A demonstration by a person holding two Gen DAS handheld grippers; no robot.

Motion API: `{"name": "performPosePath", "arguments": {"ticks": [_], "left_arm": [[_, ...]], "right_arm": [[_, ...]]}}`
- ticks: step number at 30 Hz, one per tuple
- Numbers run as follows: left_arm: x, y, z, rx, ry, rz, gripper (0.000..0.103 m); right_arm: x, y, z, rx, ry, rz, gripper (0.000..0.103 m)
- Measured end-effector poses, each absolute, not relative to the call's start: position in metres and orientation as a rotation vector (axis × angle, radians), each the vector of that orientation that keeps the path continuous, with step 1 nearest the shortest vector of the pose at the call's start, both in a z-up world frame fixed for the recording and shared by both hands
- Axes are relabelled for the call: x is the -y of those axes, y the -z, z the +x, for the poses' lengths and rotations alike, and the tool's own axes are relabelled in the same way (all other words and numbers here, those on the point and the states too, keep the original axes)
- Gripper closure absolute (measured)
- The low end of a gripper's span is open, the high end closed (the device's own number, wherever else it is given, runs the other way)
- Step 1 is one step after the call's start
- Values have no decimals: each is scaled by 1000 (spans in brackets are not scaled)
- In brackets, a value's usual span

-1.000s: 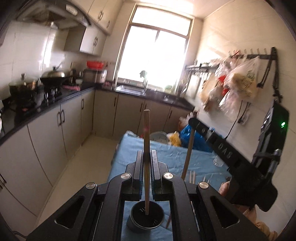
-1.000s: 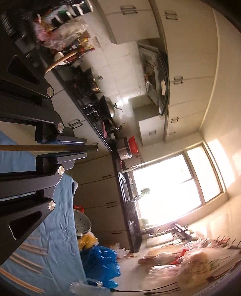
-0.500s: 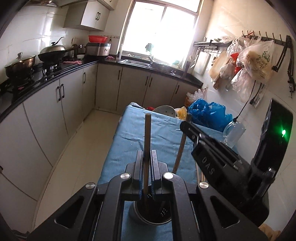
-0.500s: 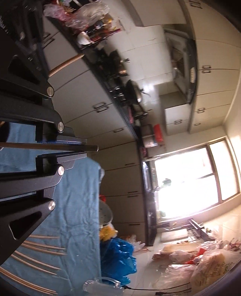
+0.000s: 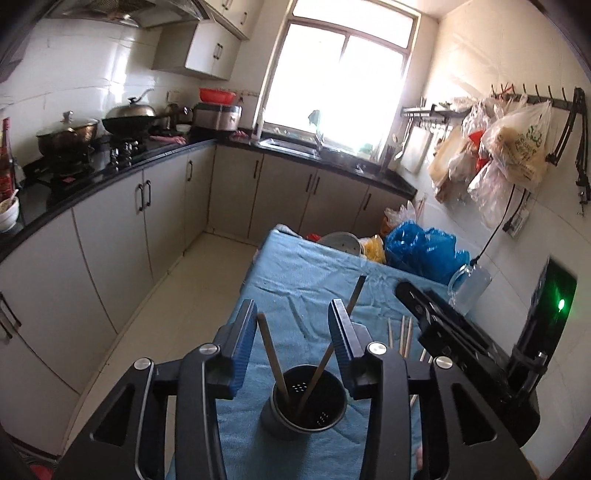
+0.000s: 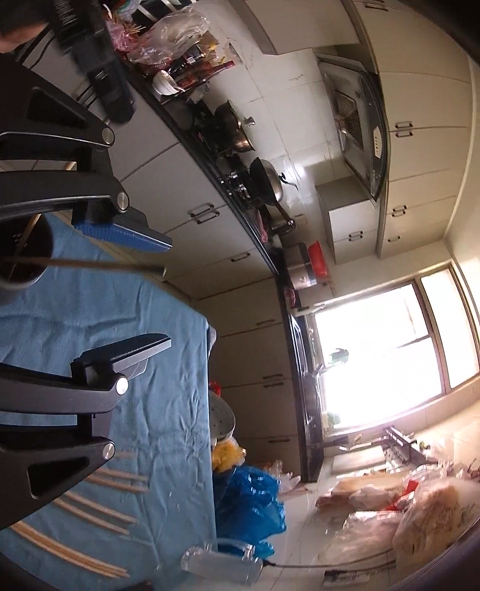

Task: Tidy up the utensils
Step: 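Open both grippers to drop the chopsticks into the grey cup, then move both open grippers back over the remaining chopsticks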

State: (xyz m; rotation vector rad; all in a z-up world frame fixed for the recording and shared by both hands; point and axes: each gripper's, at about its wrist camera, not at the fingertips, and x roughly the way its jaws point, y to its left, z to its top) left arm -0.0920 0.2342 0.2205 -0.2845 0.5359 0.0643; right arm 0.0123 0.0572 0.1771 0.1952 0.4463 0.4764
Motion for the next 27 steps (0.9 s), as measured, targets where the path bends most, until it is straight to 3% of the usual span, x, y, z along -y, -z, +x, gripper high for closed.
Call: {"name": "performPosePath", "arguments": {"ticks": [3, 14, 19, 27], "left_arm": [[-225, -231, -110, -501, -50, -282, 64], [-115, -230, -137, -539, 199, -205, 52], [-70, -196, -104, -671, 288, -243, 52], [-30, -130, -15, -845, 236, -303, 53]], "right_arm": [[-30, -172, 0, -458, -440, 211, 44], [129, -130, -24, -592, -185, 303, 44], [201, -110, -28, -662, -88, 385, 44], [240, -78, -9, -784, -108, 460, 44]]}}
